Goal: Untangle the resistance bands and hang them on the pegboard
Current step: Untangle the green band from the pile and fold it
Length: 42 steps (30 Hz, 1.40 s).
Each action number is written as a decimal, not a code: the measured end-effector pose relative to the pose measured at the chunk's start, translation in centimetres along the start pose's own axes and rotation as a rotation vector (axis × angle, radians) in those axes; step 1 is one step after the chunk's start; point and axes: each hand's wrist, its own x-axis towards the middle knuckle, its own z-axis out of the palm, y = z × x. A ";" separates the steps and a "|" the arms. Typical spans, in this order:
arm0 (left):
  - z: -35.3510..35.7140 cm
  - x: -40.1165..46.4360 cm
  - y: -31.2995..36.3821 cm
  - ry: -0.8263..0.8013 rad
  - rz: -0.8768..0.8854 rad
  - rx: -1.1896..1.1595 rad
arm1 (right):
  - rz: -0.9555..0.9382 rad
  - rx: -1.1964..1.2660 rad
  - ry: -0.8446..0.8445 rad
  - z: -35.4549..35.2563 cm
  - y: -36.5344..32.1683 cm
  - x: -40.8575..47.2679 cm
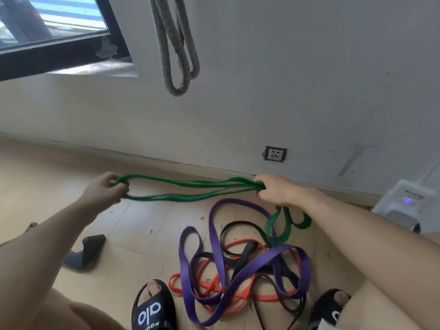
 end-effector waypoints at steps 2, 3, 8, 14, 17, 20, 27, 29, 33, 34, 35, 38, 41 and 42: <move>1.0 0.0 -1.9 -0.146 -0.069 0.353 | 0.002 -0.033 0.057 -0.6 -0.9 0.1; 1.4 -0.1 -2.5 -0.214 -0.112 0.506 | -0.011 -0.059 0.080 -0.9 -1.6 0.1; 5.3 -2.3 0.2 -0.583 -0.027 0.558 | -0.210 -0.458 0.105 -2.0 -7.3 -2.2; 13.2 -6.7 7.6 -0.696 0.428 -0.084 | -0.400 -0.686 0.186 -1.8 -13.0 -3.0; 14.6 -6.8 8.1 -0.578 0.407 -0.377 | -0.357 -0.619 0.236 -3.6 -13.7 -2.4; 14.6 -6.2 7.7 -0.450 0.387 -0.354 | -0.345 -0.565 0.276 -5.2 -13.8 -2.1; 11.3 -4.2 5.5 -0.449 0.496 0.144 | -0.295 -0.485 0.228 -5.0 -12.3 -1.1; 10.2 -3.6 4.8 -0.428 0.489 0.284 | -0.285 -0.445 0.211 -4.8 -11.9 -0.6; 7.5 -2.0 4.8 -0.410 0.503 0.387 | -0.270 -0.432 0.158 -4.1 -10.9 0.7; 6.9 -1.6 4.8 -0.409 0.500 0.387 | -0.257 -0.421 0.134 -3.9 -10.7 1.1; 6.4 -1.3 4.8 -0.402 0.487 0.381 | -0.241 -0.401 0.100 -3.7 -10.5 1.6; 5.6 -0.2 4.5 -0.399 0.451 0.377 | -0.201 -0.311 -0.023 -3.0 -9.8 3.3; 5.2 0.5 3.8 -0.470 0.391 0.383 | -0.198 -0.217 -0.099 -2.2 -9.2 5.0; 5.0 0.9 3.4 -0.491 0.368 0.407 | -0.198 -0.182 -0.111 -1.9 -9.2 5.7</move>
